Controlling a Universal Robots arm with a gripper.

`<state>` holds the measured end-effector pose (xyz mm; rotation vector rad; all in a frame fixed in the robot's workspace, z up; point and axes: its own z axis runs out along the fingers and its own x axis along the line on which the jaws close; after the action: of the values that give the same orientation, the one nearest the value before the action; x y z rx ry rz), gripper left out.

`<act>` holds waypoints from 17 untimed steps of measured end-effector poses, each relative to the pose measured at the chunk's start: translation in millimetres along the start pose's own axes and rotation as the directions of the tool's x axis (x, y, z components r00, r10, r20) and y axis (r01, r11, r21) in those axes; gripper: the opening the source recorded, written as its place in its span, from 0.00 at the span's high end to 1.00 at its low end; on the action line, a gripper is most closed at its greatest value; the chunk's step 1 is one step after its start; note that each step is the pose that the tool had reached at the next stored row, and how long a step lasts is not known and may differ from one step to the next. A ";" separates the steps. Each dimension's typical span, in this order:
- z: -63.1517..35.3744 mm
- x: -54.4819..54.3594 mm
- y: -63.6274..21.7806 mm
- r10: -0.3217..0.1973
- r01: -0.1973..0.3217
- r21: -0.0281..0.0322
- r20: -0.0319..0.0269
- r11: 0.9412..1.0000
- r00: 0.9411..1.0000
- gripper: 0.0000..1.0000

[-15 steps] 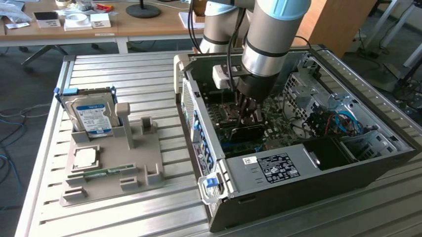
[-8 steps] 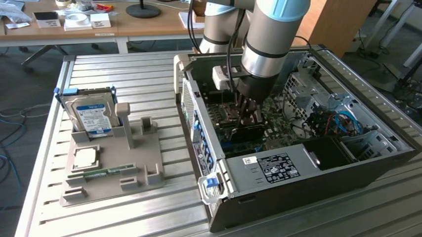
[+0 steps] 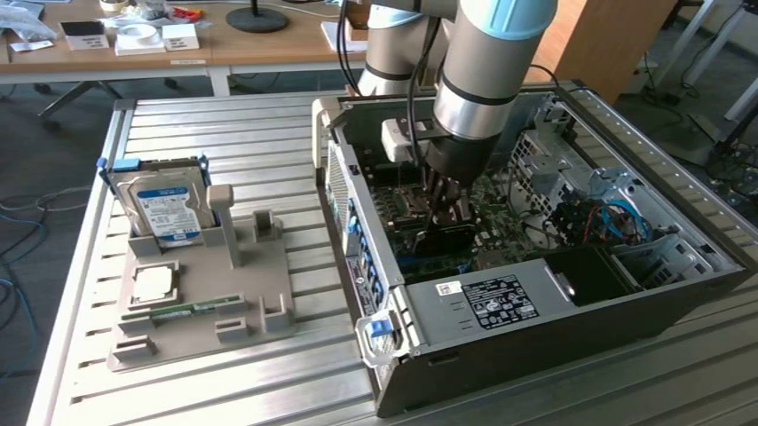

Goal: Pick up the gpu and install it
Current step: 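Press down on the gpu until it lock into place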

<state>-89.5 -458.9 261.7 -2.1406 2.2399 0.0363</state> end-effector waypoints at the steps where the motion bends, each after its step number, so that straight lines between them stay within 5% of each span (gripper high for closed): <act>1: 0.4 0.1 0.1 0.000 0.000 0.000 0.000 1.000 1.000 0.89; 17: 0.0 -0.1 0.5 0.000 0.000 0.000 0.001 1.000 1.000 0.89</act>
<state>-90.0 -458.8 261.8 -2.1399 2.2389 0.0373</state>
